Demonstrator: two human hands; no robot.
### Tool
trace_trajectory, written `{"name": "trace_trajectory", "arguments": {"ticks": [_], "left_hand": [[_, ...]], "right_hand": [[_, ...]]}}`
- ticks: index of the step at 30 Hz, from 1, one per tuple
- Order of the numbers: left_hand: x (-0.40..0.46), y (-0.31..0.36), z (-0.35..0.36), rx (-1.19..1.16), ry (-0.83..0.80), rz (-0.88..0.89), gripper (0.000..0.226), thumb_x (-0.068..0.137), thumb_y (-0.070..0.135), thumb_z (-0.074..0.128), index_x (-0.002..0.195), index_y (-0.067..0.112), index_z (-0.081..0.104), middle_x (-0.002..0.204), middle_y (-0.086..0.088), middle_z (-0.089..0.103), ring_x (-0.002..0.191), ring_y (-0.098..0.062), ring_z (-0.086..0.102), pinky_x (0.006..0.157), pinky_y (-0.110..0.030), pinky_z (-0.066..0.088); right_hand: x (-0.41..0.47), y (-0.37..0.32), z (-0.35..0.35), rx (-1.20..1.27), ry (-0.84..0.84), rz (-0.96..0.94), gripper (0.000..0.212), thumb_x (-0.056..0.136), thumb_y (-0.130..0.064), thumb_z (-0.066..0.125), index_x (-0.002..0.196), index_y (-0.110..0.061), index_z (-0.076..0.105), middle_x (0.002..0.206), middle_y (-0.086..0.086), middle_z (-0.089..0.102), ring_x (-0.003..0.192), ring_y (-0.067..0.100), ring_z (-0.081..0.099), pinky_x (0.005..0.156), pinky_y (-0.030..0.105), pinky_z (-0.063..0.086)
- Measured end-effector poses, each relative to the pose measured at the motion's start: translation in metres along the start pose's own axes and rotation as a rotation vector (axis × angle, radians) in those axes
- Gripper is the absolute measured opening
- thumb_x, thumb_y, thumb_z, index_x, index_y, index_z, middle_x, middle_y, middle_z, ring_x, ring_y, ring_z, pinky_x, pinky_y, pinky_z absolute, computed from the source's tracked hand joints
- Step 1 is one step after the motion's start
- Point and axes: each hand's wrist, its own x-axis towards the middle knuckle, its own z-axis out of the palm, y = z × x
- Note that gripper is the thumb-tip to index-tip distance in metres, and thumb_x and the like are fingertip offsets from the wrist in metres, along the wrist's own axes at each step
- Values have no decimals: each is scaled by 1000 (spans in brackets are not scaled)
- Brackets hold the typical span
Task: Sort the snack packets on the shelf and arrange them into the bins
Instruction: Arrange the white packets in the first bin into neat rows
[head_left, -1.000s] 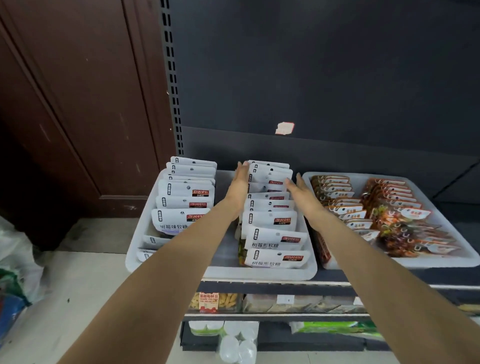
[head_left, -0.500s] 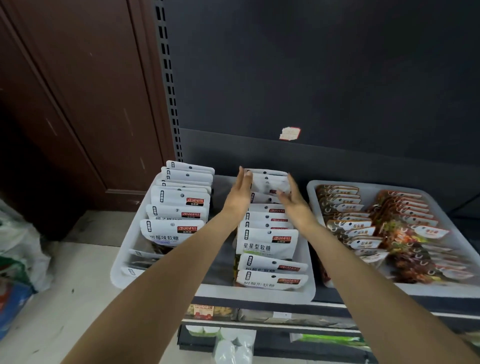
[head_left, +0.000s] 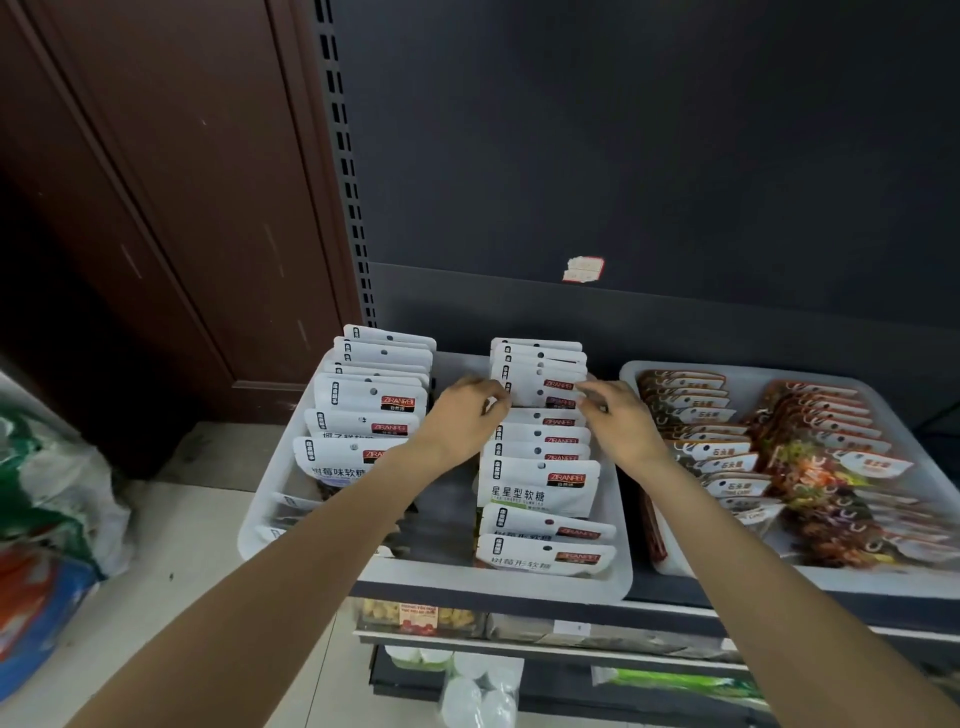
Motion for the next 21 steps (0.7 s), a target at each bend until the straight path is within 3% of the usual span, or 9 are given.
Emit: {"name": "trace_trajectory", "arguments": {"ticks": [3, 7, 10, 13, 16, 21], "left_hand": [[-10, -1, -2, -11, -49, 15, 24, 98, 24, 47, 114, 10, 60, 114, -6, 65, 102, -20, 61, 84, -21, 45], [-16, -2, -4, -48, -52, 19, 17, 95, 22, 53, 104, 12, 63, 104, -5, 68, 96, -18, 63, 87, -26, 49], [-17, -1, -6, -69, -77, 13, 17, 94, 26, 57, 98, 12, 66, 98, -4, 68, 91, -15, 61, 86, -25, 48], [-16, -1, -11, -91, -87, -3, 16, 91, 28, 61, 93, 14, 67, 94, -4, 69, 87, -13, 62, 83, -25, 49], [-13, -2, -18, -73, -117, 4, 11, 91, 27, 61, 92, 18, 68, 97, -1, 70, 90, -11, 62, 85, -25, 49], [-11, -5, -17, -72, -77, -15, 16, 92, 14, 58, 105, 14, 69, 107, -2, 69, 100, -14, 61, 92, -24, 46]], "right_hand": [[5, -4, -3, -38, -23, 25, 31, 100, -15, 43, 125, -8, 58, 127, 15, 54, 116, 26, 52, 101, 31, 40], [14, -8, -7, -93, -81, 61, 26, 92, -9, 58, 117, -6, 65, 120, 9, 64, 111, 21, 59, 94, 24, 42], [20, -8, -2, -216, -127, 65, 22, 87, -11, 65, 109, -7, 69, 114, 8, 67, 105, 20, 61, 93, 27, 46], [21, -14, -2, -211, 3, 6, 13, 90, -12, 61, 97, -11, 72, 105, 6, 67, 97, 22, 62, 85, 33, 49], [17, -25, -12, -215, 202, -124, 13, 91, -17, 61, 95, -13, 72, 99, 4, 59, 88, 22, 58, 71, 30, 45], [6, -10, -5, -285, -7, -169, 14, 90, -11, 61, 99, -10, 72, 102, 6, 63, 94, 22, 61, 82, 34, 49]]}}
